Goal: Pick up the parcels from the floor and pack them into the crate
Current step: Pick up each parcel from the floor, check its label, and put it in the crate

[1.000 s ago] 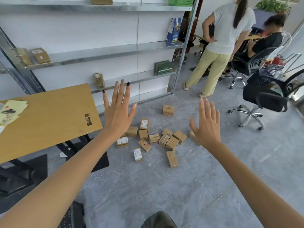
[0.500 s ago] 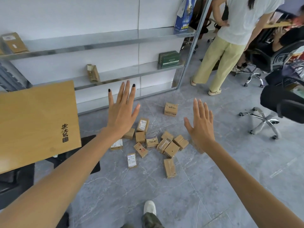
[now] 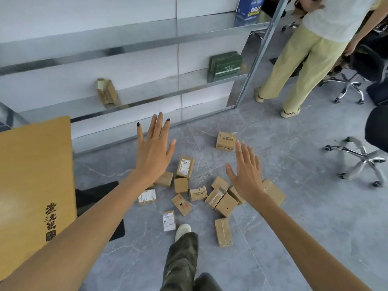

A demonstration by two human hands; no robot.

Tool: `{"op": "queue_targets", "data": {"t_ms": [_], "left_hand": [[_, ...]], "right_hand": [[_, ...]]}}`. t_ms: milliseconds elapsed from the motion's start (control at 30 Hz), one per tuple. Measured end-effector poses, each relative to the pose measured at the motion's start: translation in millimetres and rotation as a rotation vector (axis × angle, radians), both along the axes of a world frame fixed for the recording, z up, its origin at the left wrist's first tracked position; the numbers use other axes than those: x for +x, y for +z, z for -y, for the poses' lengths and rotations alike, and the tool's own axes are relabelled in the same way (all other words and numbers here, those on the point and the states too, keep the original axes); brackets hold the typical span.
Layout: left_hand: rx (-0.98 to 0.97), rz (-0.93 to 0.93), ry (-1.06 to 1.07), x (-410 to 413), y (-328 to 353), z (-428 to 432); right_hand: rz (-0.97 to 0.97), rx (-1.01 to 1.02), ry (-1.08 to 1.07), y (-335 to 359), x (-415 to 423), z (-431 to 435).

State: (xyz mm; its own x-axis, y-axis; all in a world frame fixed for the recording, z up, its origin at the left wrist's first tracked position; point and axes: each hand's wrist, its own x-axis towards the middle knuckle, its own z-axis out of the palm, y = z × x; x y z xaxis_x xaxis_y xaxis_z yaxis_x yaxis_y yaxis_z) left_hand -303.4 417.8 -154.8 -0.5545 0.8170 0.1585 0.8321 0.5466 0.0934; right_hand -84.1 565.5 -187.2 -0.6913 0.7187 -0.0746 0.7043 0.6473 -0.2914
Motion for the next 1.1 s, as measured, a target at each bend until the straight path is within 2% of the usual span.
{"op": "queue_targets", "data": {"t_ms": [200, 333, 433, 633, 733, 833, 967, 1100], "left_hand": [[-0.117, 0.065, 0.01, -51.5, -96.9, -63.9], [-0.241, 0.064, -0.027, -70.8, -200.5, -104.4], [-0.315, 0.097, 0.018, -92.9, -314.6, -135.4], [-0.455, 0.345, 0.163, -138.8, -563.6, -171.3], [-0.452, 0.535, 0.202, -149.9, -687.2, -185.5], [-0.445, 0.663, 0.241, -155.2, -775.9, -201.2], [-0.304, 0.825, 0.379, -154.6, -830.6, -212.8], [-0.144, 0.927, 0.46, -143.3, -792.3, -218.5]], "right_hand": [[0.07, -0.173, -0.011, -86.7, -61.4, -43.7], [0.101, -0.254, 0.038, -188.6, -116.7, -71.9], [0.05, -0.376, -0.026, -303.3, -162.3, -94.6], [0.038, -0.758, -0.345, -552.9, -222.4, -130.0], [0.1, -0.824, -0.416, -672.3, -232.8, -146.9], [0.117, -0.882, -0.405, -758.4, -242.1, -158.9], [0.0, -0.99, -0.349, -808.0, -252.0, -158.4], [-0.203, -1.004, -0.405, -768.6, -249.2, -154.2]]}}
